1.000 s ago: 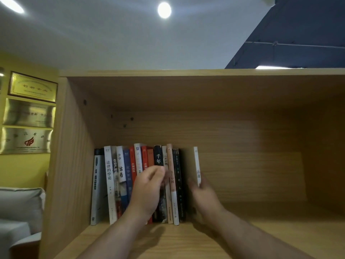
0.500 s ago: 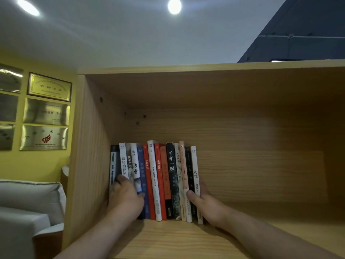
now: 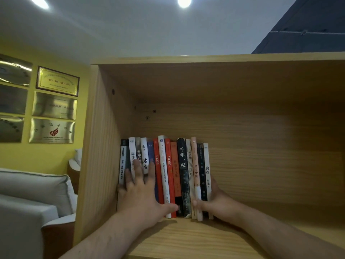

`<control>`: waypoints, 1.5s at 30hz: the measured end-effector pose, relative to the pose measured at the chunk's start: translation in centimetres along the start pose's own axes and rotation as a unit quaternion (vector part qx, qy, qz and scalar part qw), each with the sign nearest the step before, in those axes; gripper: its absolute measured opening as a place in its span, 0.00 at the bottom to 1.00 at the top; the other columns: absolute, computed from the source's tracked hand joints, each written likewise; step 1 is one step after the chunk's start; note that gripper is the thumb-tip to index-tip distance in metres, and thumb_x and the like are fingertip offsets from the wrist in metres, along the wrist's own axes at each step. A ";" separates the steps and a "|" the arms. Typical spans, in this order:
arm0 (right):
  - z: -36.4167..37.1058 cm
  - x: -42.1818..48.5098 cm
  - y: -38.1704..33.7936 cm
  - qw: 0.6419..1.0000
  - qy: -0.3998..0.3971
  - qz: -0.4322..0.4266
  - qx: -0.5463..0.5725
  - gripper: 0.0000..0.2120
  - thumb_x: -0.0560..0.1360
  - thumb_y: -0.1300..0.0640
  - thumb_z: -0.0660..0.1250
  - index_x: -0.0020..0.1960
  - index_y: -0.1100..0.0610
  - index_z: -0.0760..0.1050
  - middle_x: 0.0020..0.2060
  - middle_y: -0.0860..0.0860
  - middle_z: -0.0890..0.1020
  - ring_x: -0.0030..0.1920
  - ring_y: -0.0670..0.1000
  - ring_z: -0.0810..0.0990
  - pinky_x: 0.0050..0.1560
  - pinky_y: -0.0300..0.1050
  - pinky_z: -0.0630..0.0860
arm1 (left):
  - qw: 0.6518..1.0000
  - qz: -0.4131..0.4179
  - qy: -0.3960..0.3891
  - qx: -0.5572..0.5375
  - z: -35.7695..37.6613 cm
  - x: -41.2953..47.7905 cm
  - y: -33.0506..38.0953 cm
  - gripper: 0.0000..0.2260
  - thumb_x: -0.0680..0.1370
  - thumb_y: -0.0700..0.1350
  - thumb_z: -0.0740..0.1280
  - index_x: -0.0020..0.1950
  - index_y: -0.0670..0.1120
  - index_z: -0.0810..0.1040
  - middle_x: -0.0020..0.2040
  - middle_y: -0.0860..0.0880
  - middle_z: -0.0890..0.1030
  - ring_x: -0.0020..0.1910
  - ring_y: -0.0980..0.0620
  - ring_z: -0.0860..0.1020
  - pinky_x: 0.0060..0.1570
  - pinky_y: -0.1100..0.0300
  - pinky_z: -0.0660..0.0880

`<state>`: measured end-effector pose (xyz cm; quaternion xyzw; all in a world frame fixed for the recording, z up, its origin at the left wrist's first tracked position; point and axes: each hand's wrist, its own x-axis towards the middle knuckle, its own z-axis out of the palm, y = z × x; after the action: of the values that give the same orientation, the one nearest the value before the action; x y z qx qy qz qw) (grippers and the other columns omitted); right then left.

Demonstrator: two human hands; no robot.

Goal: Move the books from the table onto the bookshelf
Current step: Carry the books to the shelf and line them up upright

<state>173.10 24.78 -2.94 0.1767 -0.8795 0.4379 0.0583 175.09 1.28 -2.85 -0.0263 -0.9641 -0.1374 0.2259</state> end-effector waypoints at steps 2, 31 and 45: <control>0.1 0.3 0.3 1.000 0.004 0.010 -0.010 0.54 0.71 0.51 0.79 0.80 0.37 0.43 0.69 0.40 0.73 0.70 0.46 0.72 0.75 0.54 0.69 | 1.000 -0.002 -0.007 -0.008 0.3 0.4 0.1 0.66 0.63 0.74 0.71 0.74 0.55 0.19 0.70 0.43 0.16 0.75 0.35 0.25 0.75 0.33 0.38; 0.8 -0.1 -1.8 0.975 0.142 -0.073 0.157 0.30 0.83 0.57 0.64 0.75 0.32 0.55 0.54 0.35 0.73 0.45 0.34 0.73 0.28 0.24 0.74 | 0.994 0.046 0.090 -0.026 -0.2 0.0 -0.4 0.53 0.74 0.67 0.67 0.71 0.60 0.21 0.77 0.48 0.23 0.77 0.45 0.26 0.78 0.43 0.36; 1.7 0.5 -1.9 0.986 0.101 -0.087 0.102 0.50 0.70 0.63 0.79 0.62 0.15 0.54 0.52 0.25 0.79 0.53 0.30 0.80 0.50 0.32 0.80 | 0.998 0.030 0.057 0.006 0.1 1.1 -0.6 0.54 0.75 0.59 0.71 0.71 0.65 0.21 0.74 0.48 0.19 0.77 0.38 0.27 0.78 0.37 0.52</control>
<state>173.37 22.25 -2.40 0.2127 -0.8014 0.5338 0.1663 174.00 0.69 -2.61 -0.0457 -0.9492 -0.1263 0.2845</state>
